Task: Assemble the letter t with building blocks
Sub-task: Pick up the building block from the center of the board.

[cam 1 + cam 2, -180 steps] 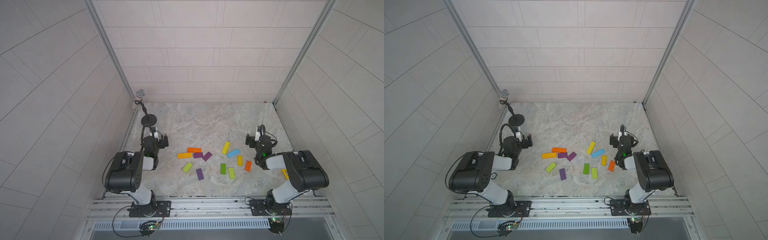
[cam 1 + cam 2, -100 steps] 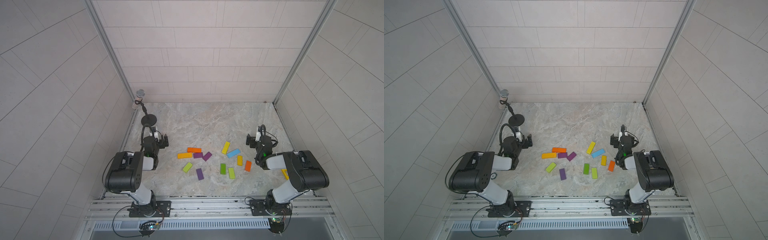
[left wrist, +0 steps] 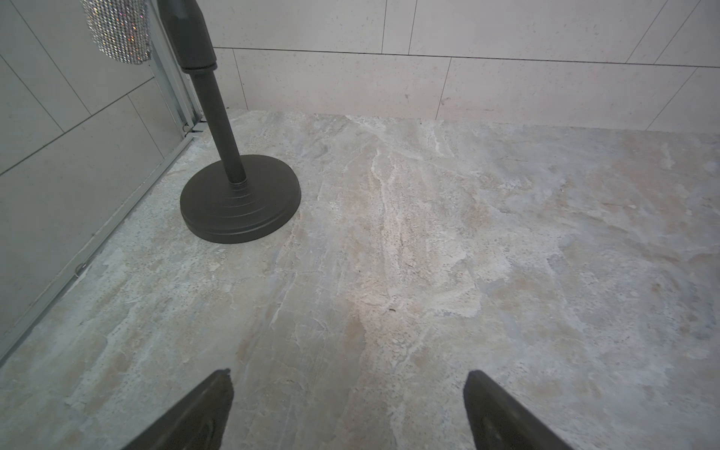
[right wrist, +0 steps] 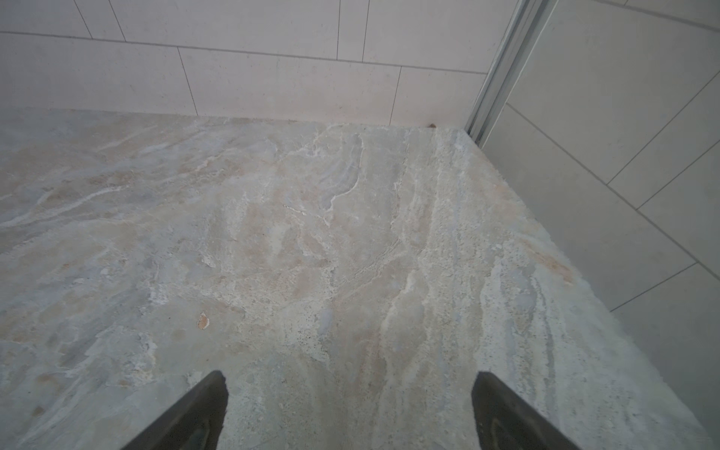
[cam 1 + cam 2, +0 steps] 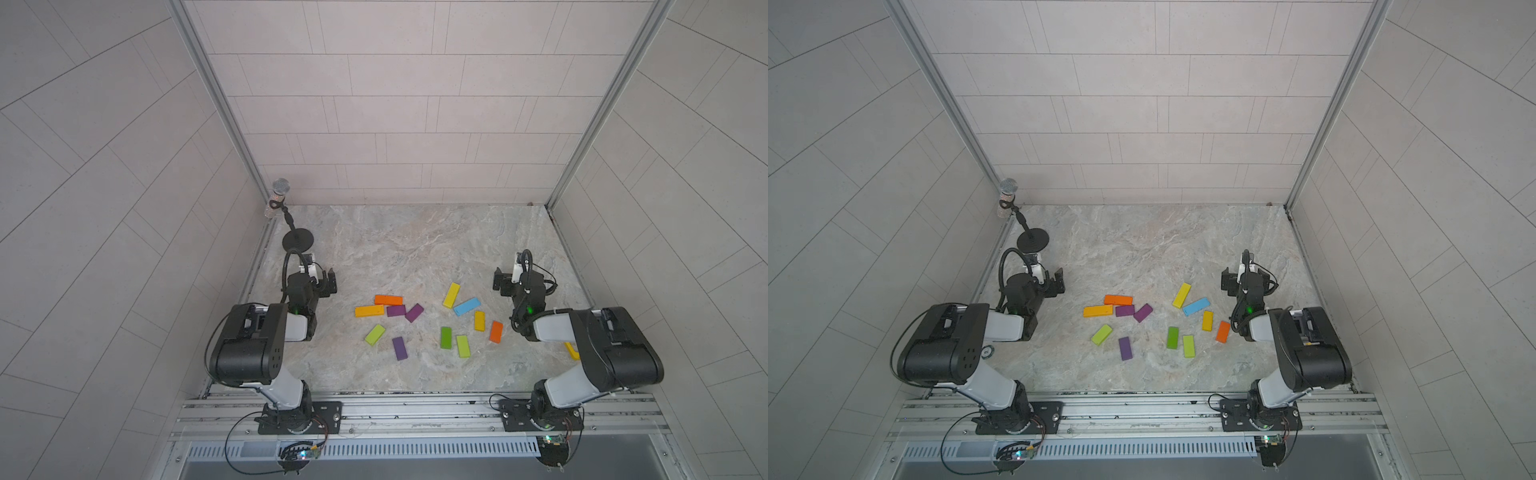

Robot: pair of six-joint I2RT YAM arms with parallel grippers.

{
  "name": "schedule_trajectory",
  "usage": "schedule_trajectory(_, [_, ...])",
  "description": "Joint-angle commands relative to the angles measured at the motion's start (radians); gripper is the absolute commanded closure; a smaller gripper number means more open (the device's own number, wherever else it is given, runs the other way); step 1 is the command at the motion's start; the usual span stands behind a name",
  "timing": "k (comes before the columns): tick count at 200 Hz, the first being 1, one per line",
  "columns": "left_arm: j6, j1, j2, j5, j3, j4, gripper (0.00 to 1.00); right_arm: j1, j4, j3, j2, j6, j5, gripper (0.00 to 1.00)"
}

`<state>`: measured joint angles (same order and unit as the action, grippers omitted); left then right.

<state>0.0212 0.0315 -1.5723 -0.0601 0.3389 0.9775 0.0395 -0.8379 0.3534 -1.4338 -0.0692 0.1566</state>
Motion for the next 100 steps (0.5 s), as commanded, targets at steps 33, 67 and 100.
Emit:
schedule_trajectory(33, [-0.098,-0.182,0.379,0.25,-0.109,-0.087,0.14,0.16,0.788,0.3,0.368,-0.129,-0.006,0.0])
schedule_trajectory(67, [-0.012,-0.303,0.571,0.289,0.021,-0.461,0.15,0.412,1.07,0.396,0.426,-0.195,0.078,0.0])
schedule_trajectory(100, [0.124,-0.418,0.586,0.266,0.194,-0.889,0.17,0.634,1.126,0.344,0.507,-0.392,0.022,0.0])
